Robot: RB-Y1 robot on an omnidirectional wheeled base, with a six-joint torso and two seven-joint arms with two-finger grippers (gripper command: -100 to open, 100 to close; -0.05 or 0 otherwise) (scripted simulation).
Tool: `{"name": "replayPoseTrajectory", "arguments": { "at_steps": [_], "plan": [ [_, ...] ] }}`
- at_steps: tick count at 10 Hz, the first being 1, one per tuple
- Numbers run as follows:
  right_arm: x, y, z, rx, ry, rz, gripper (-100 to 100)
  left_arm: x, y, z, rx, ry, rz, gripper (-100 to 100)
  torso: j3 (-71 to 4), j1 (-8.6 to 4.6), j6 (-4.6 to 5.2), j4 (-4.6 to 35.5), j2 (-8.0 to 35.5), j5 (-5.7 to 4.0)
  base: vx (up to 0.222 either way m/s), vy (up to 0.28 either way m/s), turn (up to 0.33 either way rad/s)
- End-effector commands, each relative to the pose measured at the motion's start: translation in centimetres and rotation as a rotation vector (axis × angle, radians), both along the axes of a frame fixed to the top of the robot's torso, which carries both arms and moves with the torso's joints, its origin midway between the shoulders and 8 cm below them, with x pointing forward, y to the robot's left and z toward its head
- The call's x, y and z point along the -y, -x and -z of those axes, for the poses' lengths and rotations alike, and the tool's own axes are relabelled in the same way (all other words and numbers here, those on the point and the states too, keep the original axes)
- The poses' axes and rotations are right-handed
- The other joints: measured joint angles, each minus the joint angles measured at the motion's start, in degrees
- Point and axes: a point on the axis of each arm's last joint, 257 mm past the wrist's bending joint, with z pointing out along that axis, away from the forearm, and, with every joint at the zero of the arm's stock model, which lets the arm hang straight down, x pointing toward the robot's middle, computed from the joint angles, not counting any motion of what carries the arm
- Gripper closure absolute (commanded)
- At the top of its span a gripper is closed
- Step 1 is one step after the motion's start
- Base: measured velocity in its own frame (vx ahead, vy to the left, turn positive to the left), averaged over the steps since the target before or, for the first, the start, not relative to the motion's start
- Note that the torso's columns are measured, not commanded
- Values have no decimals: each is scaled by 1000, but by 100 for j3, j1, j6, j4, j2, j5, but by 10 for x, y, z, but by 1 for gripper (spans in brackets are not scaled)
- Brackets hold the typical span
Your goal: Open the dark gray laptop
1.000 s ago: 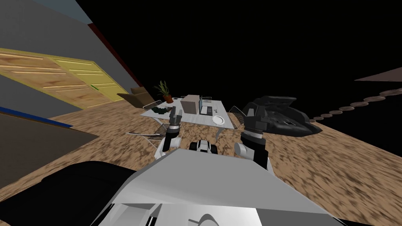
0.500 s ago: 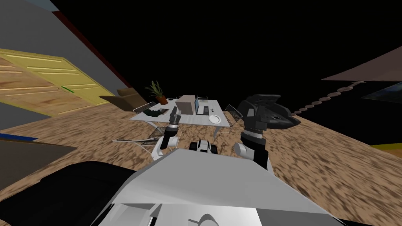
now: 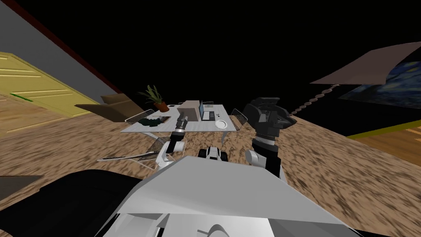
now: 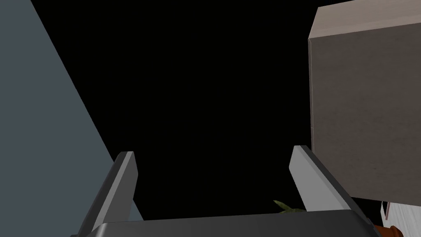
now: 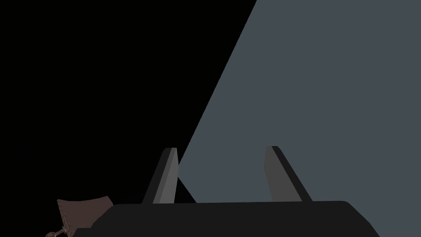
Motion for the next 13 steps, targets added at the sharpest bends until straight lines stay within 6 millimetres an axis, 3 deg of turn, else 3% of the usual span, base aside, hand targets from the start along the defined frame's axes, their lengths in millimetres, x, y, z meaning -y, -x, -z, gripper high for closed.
{"name": "replayPoseTrajectory", "arguments": {
  "at_steps": [1, 7, 13],
  "plan": [
    [0, 0, 0, 0, 0, 0, 0, -19, -7, 10, -60, -17, -57, -100, 0, 0, -1, 0, 0, 0, 10, -19, -220],
    [0, 0, 0, 0, 0, 0, 0, -57, -18, 29, -167, -40, -156, -100, -1, 0, -1, 0, -1, 0, 9, -12, -157],
    [0, 0, 0, 0, 0, 0, 0, -112, -24, 53, -300, -66, -291, -100, 1, 2, -3, 0, 2, 0, 11, -12, -170]
  ]
}}
